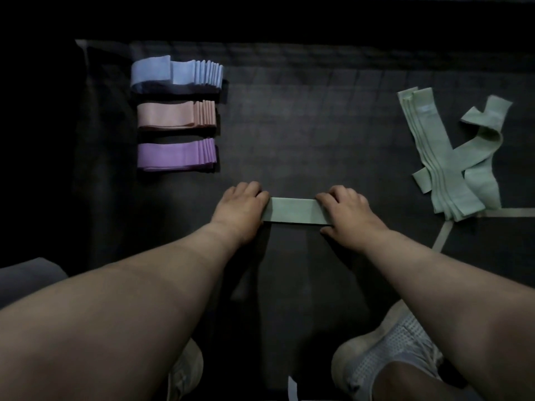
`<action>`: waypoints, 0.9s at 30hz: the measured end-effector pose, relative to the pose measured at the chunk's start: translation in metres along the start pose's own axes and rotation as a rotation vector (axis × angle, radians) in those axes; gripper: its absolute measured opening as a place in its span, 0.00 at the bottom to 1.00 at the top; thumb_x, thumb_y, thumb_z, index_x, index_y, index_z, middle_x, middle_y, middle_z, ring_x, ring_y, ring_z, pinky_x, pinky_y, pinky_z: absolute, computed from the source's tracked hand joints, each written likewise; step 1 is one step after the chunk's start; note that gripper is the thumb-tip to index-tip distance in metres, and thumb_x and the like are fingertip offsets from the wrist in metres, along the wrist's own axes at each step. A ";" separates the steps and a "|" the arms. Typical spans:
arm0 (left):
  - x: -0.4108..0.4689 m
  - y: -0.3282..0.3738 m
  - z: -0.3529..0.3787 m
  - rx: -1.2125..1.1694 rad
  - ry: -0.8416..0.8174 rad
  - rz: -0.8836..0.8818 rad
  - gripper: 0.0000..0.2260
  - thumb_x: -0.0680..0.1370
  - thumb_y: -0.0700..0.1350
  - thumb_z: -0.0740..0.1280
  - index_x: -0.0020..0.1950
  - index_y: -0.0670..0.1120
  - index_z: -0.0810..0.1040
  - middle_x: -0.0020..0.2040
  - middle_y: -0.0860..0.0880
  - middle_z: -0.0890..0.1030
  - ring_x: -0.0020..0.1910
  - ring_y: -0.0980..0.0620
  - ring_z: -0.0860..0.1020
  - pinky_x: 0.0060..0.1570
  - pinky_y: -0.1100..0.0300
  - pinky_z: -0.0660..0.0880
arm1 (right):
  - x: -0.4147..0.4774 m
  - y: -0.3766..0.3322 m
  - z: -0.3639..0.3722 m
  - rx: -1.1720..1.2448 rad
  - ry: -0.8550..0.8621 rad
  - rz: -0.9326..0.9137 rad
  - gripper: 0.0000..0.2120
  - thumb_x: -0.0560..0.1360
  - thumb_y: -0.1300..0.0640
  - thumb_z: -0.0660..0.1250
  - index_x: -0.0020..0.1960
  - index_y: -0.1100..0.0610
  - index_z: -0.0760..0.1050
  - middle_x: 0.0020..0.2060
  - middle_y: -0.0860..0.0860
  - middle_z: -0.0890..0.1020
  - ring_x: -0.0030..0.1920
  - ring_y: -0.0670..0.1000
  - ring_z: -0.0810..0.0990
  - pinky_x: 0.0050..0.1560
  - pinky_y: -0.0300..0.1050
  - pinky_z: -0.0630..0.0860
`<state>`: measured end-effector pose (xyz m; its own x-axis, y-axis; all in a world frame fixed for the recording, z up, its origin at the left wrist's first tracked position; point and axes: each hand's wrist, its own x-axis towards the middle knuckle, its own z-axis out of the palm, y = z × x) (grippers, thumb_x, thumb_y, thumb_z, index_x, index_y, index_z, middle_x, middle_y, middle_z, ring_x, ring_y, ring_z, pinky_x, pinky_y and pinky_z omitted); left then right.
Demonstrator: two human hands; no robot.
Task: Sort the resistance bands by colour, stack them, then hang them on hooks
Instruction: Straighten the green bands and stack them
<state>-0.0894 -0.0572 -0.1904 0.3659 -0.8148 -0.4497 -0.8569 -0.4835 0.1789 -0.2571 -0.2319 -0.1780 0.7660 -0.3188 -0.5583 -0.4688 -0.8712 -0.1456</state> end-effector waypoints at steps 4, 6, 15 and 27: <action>-0.004 0.003 -0.002 0.027 0.014 0.009 0.23 0.76 0.52 0.65 0.70 0.50 0.68 0.64 0.47 0.68 0.64 0.44 0.67 0.63 0.52 0.62 | -0.002 -0.004 0.003 -0.035 0.032 -0.002 0.30 0.76 0.49 0.69 0.74 0.52 0.62 0.67 0.54 0.65 0.67 0.58 0.65 0.68 0.52 0.62; -0.010 0.004 -0.004 0.064 0.043 0.029 0.29 0.75 0.54 0.67 0.74 0.49 0.64 0.68 0.46 0.67 0.67 0.43 0.65 0.67 0.51 0.60 | -0.007 -0.008 0.006 -0.063 0.100 -0.001 0.32 0.74 0.49 0.71 0.74 0.53 0.63 0.69 0.56 0.65 0.68 0.59 0.64 0.69 0.54 0.60; -0.012 0.020 0.001 0.084 0.028 0.126 0.17 0.79 0.48 0.62 0.68 0.51 0.69 0.64 0.48 0.69 0.63 0.45 0.69 0.61 0.53 0.66 | -0.029 -0.028 0.045 0.104 0.304 -0.086 0.12 0.71 0.61 0.73 0.53 0.58 0.77 0.53 0.57 0.77 0.51 0.60 0.77 0.51 0.51 0.74; -0.018 0.009 0.001 0.028 0.104 -0.100 0.09 0.68 0.43 0.75 0.45 0.44 0.79 0.44 0.42 0.76 0.42 0.39 0.76 0.37 0.51 0.73 | -0.019 -0.007 0.037 0.361 0.285 0.568 0.11 0.79 0.60 0.61 0.61 0.58 0.73 0.60 0.58 0.70 0.61 0.60 0.68 0.61 0.52 0.70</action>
<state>-0.1046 -0.0464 -0.1813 0.4846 -0.7923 -0.3706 -0.8233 -0.5563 0.1128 -0.2847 -0.2062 -0.1970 0.4232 -0.8126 -0.4007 -0.9060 -0.3809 -0.1845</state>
